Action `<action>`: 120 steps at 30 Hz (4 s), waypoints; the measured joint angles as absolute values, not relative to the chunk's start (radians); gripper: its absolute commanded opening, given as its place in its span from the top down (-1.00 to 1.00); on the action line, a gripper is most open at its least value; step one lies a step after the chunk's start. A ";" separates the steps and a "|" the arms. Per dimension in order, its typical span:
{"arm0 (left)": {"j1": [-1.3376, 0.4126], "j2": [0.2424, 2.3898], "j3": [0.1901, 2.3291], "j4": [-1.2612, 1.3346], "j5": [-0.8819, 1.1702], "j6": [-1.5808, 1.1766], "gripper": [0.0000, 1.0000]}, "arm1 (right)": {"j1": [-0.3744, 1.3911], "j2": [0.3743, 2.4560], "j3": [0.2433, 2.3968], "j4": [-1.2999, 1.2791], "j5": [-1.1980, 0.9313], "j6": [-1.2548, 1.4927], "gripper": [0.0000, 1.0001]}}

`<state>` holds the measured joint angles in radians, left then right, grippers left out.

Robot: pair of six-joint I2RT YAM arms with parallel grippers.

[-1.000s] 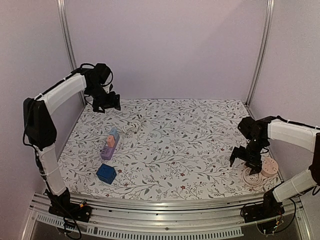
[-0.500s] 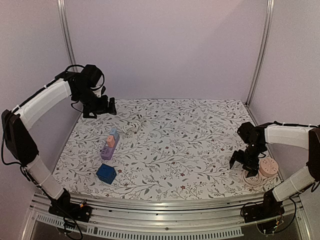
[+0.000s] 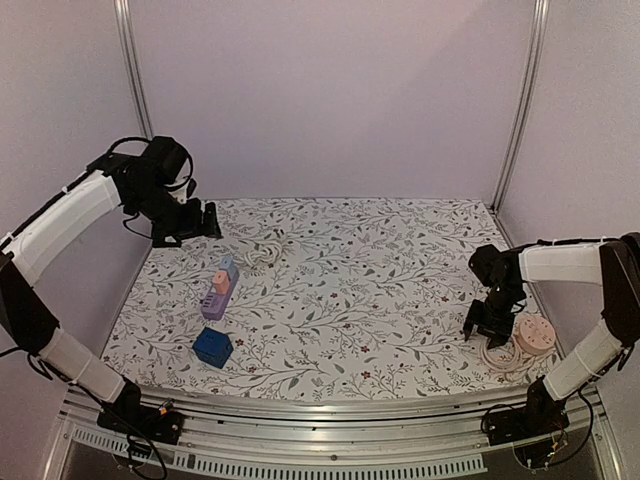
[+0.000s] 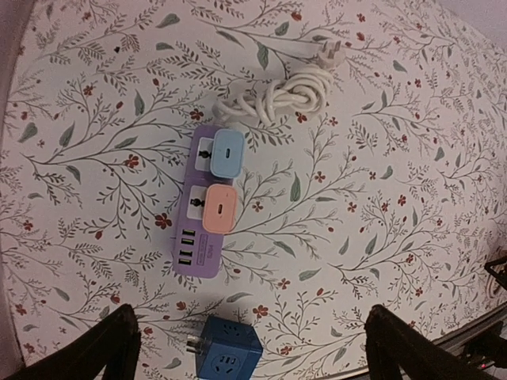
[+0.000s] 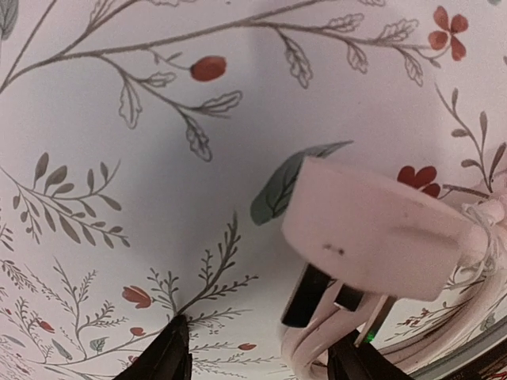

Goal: Insert the plug

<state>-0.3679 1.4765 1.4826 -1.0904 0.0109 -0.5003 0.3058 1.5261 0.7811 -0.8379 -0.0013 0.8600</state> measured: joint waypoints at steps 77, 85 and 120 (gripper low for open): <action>-0.372 1.422 1.390 -1.085 -0.054 -0.556 -0.99 | 0.969 1.835 1.449 -0.903 -0.196 0.404 -0.72; -0.372 1.275 1.330 -1.091 -0.086 -0.554 -0.99 | 0.730 1.738 1.298 -0.828 -0.242 0.517 -0.69; -0.557 1.135 1.239 -1.305 -0.024 -0.689 -0.95 | 0.654 2.050 1.418 -0.604 -0.593 0.521 -0.04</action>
